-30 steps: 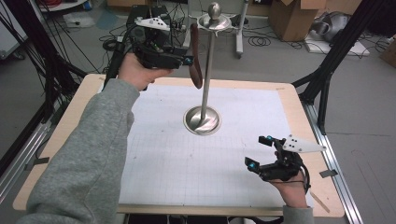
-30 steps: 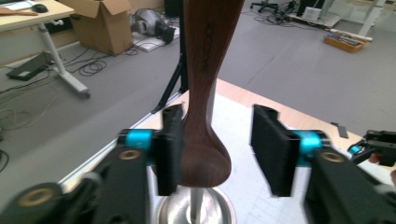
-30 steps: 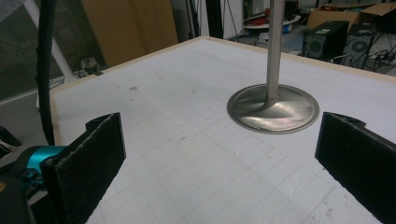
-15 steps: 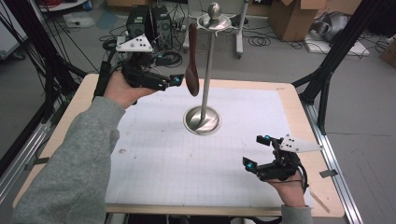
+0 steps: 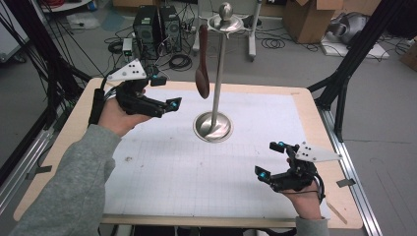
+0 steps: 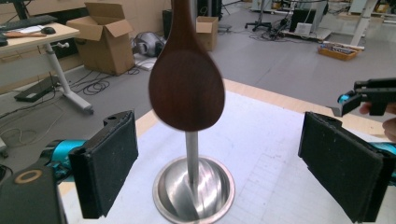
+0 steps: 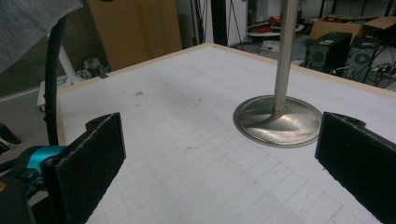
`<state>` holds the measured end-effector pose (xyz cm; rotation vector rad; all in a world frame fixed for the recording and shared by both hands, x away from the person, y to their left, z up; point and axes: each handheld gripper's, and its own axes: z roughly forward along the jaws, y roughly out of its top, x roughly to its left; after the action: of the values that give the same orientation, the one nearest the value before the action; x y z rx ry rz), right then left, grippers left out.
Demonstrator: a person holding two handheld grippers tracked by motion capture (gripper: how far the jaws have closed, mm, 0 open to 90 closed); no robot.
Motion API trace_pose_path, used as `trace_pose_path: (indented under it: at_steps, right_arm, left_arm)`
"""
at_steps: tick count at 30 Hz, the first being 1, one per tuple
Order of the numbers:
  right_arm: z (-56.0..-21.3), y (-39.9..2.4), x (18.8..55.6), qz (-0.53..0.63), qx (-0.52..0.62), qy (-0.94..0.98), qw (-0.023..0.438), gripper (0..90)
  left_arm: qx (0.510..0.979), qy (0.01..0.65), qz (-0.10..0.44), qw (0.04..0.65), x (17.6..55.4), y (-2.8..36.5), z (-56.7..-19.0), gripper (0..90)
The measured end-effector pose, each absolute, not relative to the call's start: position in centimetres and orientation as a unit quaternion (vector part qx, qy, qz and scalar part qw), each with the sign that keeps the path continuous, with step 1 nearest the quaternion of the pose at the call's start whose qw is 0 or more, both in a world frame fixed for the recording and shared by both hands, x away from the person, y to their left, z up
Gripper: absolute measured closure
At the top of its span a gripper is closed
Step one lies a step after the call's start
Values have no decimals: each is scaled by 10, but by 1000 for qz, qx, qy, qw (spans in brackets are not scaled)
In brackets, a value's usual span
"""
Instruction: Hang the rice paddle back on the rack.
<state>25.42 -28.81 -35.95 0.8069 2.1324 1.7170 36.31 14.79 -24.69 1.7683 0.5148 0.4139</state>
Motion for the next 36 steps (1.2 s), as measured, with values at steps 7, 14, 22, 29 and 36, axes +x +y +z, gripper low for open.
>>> trace_pose_path:
  at_steps: [7, 14, 22, 29, 36]
  right_arm:
    - [-357, -285, 254, 595, 276, 741, 145, 4]
    - [-357, -284, 255, 593, 274, 742, 149, 4]
    - [-359, -283, 256, 590, 278, 741, 159, 4]
    - [-360, -284, 256, 591, 283, 738, 163, 4]
    - [-360, -287, 256, 591, 286, 736, 165, 4]
  left_arm:
    - [753, 231, 189, 587, 350, 167, -265, 124]
    - [743, 242, 205, 590, 340, 187, -280, 124]
    - [732, 256, 210, 595, 326, 206, -300, 124]
    - [725, 267, 215, 597, 315, 219, -315, 124]
    - [722, 277, 220, 595, 304, 229, -329, 124]
